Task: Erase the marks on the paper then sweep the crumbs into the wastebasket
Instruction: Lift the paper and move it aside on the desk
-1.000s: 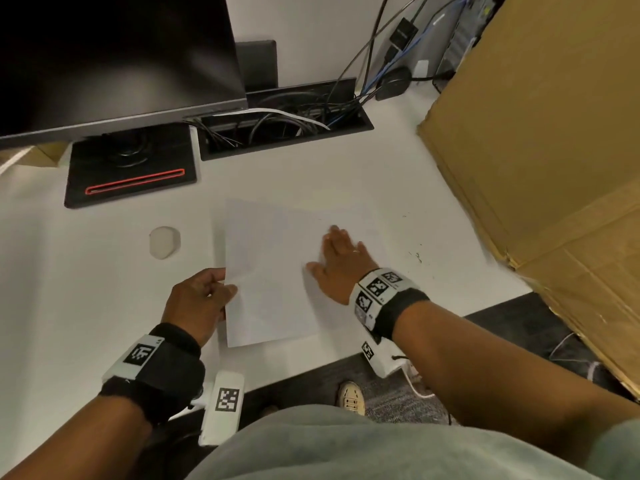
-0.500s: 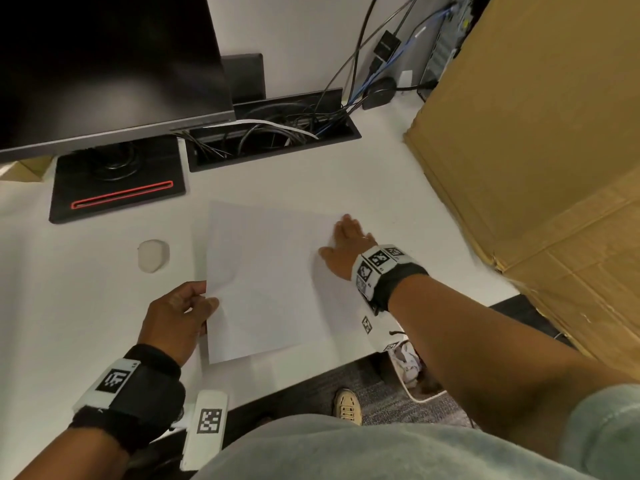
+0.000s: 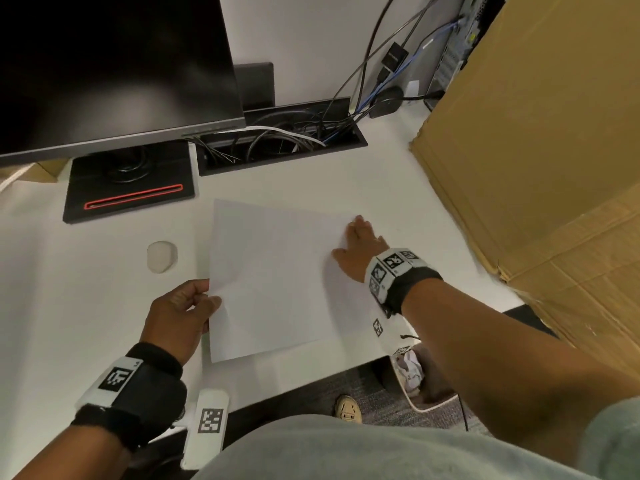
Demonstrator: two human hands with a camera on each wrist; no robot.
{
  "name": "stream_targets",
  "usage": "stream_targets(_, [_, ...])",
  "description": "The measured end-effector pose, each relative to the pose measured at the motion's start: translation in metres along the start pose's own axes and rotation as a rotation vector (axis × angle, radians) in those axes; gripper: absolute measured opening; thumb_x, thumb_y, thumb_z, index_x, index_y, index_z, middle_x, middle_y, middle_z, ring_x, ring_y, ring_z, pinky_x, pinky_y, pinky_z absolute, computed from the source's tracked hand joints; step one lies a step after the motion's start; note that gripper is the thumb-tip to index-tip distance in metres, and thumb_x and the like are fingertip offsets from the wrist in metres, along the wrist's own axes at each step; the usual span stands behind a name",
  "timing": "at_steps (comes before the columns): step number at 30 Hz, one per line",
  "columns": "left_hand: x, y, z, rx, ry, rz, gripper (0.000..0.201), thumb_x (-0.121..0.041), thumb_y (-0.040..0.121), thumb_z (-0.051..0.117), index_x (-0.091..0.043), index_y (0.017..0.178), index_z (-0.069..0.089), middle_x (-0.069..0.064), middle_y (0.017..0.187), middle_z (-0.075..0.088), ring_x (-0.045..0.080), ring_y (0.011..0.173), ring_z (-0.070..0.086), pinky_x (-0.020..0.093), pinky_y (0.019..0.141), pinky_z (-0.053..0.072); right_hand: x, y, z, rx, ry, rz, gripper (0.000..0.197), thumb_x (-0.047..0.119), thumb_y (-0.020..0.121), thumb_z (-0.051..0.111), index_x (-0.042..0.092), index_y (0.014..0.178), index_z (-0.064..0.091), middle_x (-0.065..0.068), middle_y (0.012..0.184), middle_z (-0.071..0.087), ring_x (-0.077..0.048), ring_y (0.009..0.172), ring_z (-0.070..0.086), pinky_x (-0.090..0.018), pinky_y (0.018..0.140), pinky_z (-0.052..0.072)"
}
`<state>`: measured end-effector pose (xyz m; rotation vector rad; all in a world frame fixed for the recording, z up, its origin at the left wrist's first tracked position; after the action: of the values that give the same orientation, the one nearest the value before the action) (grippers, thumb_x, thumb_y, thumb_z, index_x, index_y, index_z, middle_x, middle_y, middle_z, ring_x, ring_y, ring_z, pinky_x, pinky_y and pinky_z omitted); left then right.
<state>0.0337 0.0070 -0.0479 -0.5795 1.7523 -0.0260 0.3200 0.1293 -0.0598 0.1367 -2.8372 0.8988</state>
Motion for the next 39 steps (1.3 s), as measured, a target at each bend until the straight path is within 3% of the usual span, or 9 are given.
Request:
stream_targets(5, [-0.005,0.001,0.003,0.024,0.015,0.011,0.024,-0.003,0.087,0.061,-0.011,0.109,0.064,0.009,0.079,0.059,0.024,0.075,0.057,0.036,0.076,0.05,0.088,-0.045,0.042,0.106,-0.053,-0.345,0.073,0.044,0.102,0.026,0.009,0.153,-0.013,-0.006,0.16,-0.024,-0.02,0.149,-0.015,-0.038,0.121,-0.002])
stream_targets(8, [-0.013,-0.001,-0.001,0.029,0.034,0.037,0.023,-0.005,0.088,0.061,-0.015,0.109,0.064,0.012,0.087,0.062,0.024,0.081,0.06,0.035,0.078,0.051,0.055,-0.034,0.049,0.103,-0.093,-0.247,0.074,0.046,0.101,0.026,0.009,0.153,-0.012,-0.005,0.159,-0.024,-0.02,0.149,-0.015,-0.038,0.121,-0.001])
stream_targets(12, [-0.02,-0.005,-0.004,-0.005,0.013,0.06,0.019,-0.003,0.088,0.061,-0.014,0.103,0.062,0.005,0.076,0.056,0.017,0.07,0.054,0.028,0.069,0.048,-0.019,-0.025,0.02,0.019,-0.047,0.028,0.077,0.046,0.1,0.028,0.007,0.153,-0.013,-0.007,0.16,-0.024,-0.022,0.149,-0.015,-0.039,0.121,-0.001])
stream_targets(15, [-0.027,-0.007,-0.002,-0.006,0.003,0.076,0.017,-0.003,0.088,0.061,-0.015,0.099,0.061,0.004,0.074,0.055,0.015,0.067,0.053,0.026,0.067,0.047,0.012,-0.039,0.012,-0.03,0.001,-0.09,0.077,0.044,0.101,0.03,0.007,0.152,-0.014,-0.008,0.159,-0.025,-0.021,0.149,-0.015,-0.039,0.122,-0.001])
stream_targets(19, [-0.037,-0.009,-0.002,0.007,0.022,0.111,0.023,-0.004,0.088,0.061,-0.027,0.089,0.062,0.0,0.074,0.056,0.014,0.067,0.053,0.027,0.069,0.046,0.07,-0.056,0.042,0.065,-0.037,-0.301,0.075,0.044,0.102,0.027,0.006,0.153,-0.012,-0.008,0.159,-0.024,-0.022,0.149,-0.014,-0.04,0.122,0.001])
stream_targets(26, [-0.045,-0.011,-0.008,-0.029,0.049,0.135,0.018,-0.005,0.088,0.061,-0.017,0.101,0.06,0.002,0.075,0.054,0.016,0.066,0.052,0.025,0.066,0.049,-0.009,-0.052,0.029,-0.013,-0.043,0.068,0.076,0.045,0.101,0.026,0.004,0.152,-0.014,-0.012,0.159,-0.025,-0.026,0.149,-0.016,-0.043,0.122,0.001])
stream_targets(32, [-0.049,-0.011,-0.003,0.006,0.043,0.141,0.021,-0.005,0.089,0.06,-0.026,0.092,0.061,0.002,0.079,0.058,0.017,0.071,0.056,0.023,0.065,0.046,0.076,-0.088,0.066,0.086,-0.057,-0.354,0.077,0.046,0.101,0.028,0.006,0.152,-0.015,-0.01,0.158,-0.027,-0.022,0.148,-0.019,-0.038,0.121,-0.004])
stream_targets(35, [-0.053,-0.011,-0.004,0.02,0.058,0.159,0.022,-0.006,0.09,0.059,-0.027,0.094,0.061,0.002,0.081,0.06,0.014,0.073,0.057,0.023,0.065,0.047,0.046,-0.083,0.078,0.102,-0.128,-0.275,0.077,0.049,0.101,0.026,0.007,0.152,-0.014,-0.008,0.157,-0.028,-0.024,0.148,-0.018,-0.039,0.121,-0.002])
stream_targets(39, [-0.056,-0.012,-0.008,-0.02,0.053,0.169,0.02,-0.006,0.089,0.06,-0.021,0.103,0.059,0.0,0.08,0.058,0.012,0.072,0.056,0.023,0.067,0.047,-0.016,-0.074,0.055,0.058,-0.067,-0.004,0.076,0.047,0.102,0.025,0.005,0.152,-0.014,-0.012,0.158,-0.027,-0.025,0.148,-0.016,-0.041,0.122,0.001])
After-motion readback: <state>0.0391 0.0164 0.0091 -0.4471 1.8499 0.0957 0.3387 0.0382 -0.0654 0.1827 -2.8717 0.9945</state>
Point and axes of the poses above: each hand's wrist, its own y-axis towards the middle knuckle, its own z-axis out of the palm, x = y × z, the point moved 8 cm from there along y, towards the middle knuckle
